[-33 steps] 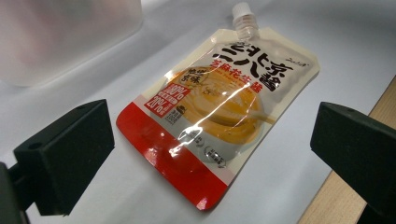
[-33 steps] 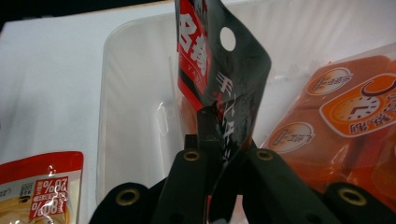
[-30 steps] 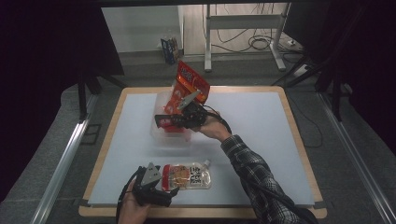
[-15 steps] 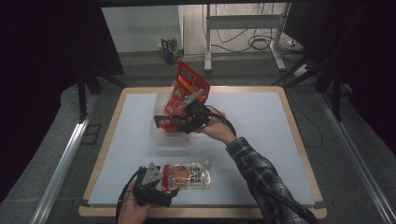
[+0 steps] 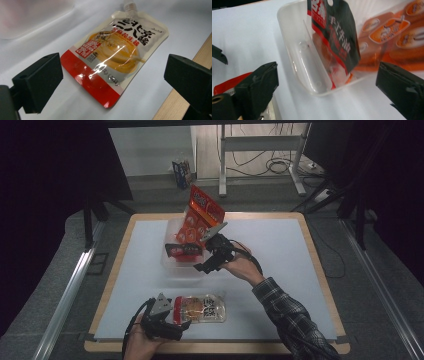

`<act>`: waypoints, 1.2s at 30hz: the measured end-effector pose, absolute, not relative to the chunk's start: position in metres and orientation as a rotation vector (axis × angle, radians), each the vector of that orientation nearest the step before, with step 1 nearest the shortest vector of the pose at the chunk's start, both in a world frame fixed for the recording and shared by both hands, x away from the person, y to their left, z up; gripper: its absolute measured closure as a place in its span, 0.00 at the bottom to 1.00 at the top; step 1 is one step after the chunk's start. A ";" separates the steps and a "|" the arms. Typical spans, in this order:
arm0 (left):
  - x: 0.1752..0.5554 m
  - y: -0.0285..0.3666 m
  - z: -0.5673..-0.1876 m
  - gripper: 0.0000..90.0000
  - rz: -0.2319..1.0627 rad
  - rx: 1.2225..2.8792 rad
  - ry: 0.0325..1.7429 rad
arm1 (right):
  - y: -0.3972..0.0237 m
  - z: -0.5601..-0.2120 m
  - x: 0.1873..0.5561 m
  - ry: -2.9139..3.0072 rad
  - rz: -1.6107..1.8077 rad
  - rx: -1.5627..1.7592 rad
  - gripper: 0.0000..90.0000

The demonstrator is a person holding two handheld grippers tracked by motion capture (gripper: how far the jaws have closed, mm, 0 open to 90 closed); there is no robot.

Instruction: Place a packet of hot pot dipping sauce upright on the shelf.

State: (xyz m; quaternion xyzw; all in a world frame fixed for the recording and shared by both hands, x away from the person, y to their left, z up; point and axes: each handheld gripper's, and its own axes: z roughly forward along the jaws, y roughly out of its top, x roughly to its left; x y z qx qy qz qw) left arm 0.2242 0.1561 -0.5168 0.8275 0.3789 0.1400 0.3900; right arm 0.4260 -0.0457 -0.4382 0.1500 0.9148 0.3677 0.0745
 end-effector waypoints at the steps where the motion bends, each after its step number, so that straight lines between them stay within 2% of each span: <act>1: 0.224 0.156 -0.517 0.03 0.353 2.108 0.963 | -0.048 -0.438 0.425 2.740 1.100 0.453 0.03; 15: 0.227 0.155 -0.520 0.18 0.326 2.177 0.923 | -0.097 -0.461 0.401 2.718 1.122 0.577 0.00; 26: 0.235 0.160 -0.518 0.46 0.268 2.112 0.909 | -0.123 -0.484 0.380 2.716 1.094 0.639 0.00; 36: 0.241 0.159 -0.519 0.71 0.237 2.104 0.925 | -0.133 -0.489 0.354 2.706 1.115 0.630 0.00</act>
